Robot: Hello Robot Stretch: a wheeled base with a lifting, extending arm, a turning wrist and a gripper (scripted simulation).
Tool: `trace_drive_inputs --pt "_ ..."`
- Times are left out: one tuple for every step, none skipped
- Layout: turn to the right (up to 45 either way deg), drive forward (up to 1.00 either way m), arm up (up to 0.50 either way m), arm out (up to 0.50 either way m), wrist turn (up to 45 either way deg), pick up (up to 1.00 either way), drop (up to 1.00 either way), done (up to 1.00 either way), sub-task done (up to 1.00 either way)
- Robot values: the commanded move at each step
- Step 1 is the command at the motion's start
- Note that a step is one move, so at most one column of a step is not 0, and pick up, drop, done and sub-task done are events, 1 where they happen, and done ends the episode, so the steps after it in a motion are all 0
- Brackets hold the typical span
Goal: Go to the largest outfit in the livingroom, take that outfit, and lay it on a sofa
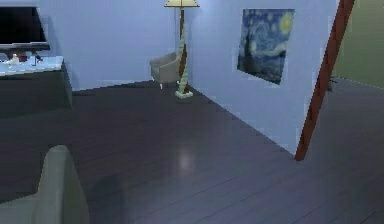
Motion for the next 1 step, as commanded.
trace_drive_inputs --pt "45.0 0.0 0.0 0.0 0.0 0.0 0.0 0.0 0.0"
